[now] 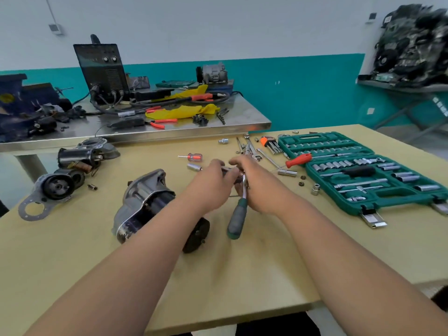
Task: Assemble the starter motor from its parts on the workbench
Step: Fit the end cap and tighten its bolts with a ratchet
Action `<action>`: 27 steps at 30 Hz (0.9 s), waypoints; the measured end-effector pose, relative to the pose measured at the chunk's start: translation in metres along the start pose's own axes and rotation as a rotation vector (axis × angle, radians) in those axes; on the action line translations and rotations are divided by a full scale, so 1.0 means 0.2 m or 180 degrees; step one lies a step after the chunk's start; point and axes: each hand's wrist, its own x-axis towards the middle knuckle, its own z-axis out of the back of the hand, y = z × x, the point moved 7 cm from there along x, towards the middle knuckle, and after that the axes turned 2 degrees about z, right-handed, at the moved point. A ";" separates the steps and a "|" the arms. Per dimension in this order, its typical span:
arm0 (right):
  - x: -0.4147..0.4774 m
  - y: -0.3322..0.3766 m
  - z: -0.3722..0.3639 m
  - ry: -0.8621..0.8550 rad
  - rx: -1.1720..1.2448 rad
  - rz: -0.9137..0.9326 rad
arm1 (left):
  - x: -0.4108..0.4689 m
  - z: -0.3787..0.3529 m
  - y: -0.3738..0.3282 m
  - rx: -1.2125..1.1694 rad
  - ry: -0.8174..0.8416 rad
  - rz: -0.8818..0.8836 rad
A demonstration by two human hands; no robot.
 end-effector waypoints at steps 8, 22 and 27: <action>-0.12 -0.16 0.03 0.0059 0.3997 -0.1725 | 0.14 -0.07 -0.06 -0.2558 -0.0342 0.0302; -0.21 -0.55 0.46 -0.0497 0.3902 -0.1901 | 0.23 -0.49 -0.16 -0.4584 -0.0118 0.0740; -0.16 -0.79 0.69 0.0814 -0.0696 -0.1254 | 0.21 -0.56 -0.10 -0.2615 -0.0280 0.0528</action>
